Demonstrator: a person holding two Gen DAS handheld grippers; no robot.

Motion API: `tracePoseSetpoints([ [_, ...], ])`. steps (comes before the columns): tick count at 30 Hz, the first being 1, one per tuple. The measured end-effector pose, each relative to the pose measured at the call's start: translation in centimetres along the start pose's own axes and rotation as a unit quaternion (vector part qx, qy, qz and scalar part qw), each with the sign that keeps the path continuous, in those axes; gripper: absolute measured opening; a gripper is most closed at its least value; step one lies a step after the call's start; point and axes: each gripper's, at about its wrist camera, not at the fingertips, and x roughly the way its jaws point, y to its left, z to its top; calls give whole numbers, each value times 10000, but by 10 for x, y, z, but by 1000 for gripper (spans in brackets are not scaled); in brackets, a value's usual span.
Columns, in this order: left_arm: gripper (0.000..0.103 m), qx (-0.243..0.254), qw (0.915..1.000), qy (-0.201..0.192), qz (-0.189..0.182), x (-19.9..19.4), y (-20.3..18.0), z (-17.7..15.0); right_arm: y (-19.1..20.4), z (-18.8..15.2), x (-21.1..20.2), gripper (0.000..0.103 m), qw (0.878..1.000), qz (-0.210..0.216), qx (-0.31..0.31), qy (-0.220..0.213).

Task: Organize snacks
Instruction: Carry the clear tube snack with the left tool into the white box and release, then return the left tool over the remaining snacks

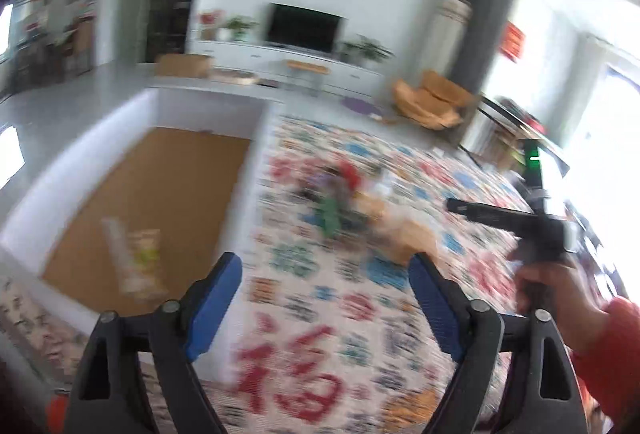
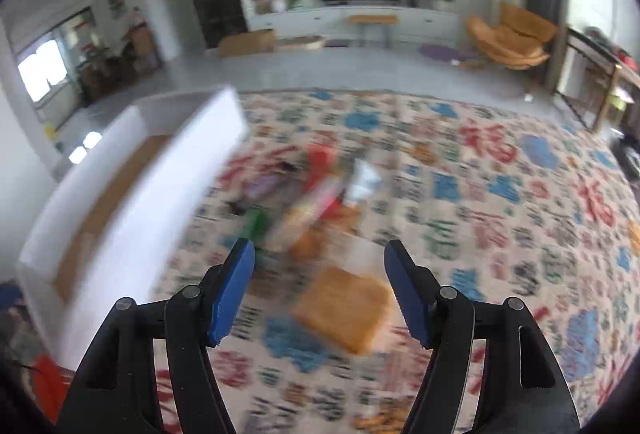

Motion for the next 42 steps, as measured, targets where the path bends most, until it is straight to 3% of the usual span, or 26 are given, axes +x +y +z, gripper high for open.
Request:
tracePoseSetpoints([
  [2, 94, 260, 9983, 348, -389, 28, -35, -16, -50, -32, 7, 71, 9980, -570, 197, 173],
  [4, 94, 434, 9953, 729, -469, 58, -58, -29, -94, -64, 13, 71, 9941, -971, 336, 356],
  [7, 94, 619, 9902, 1240, -190, 114, -68, -50, -136, -99, 19, 71, 9888, -1316, 518, 477],
  [10, 94, 654, 9892, 1294, 195, 146, -67, -64, -157, -112, 18, 71, 9875, -1357, 682, 421],
  [15, 94, 482, 9896, 1199, 634, 184, -43, -54, -168, -104, 32, 71, 9888, -1249, 766, 277],
  [19, 95, 493, 9867, 1220, 954, 210, -35, -50, -169, -94, 48, 85, 9882, -1238, 834, 355],
  [22, 102, 707, 9826, 1317, 1105, 216, -42, -52, -170, -95, 49, 87, 9883, -1199, 872, 363],
  [42, 103, 702, 9822, 1332, 1122, 215, -42, -51, -170, -97, 49, 89, 9879, -1225, 878, 358],
])
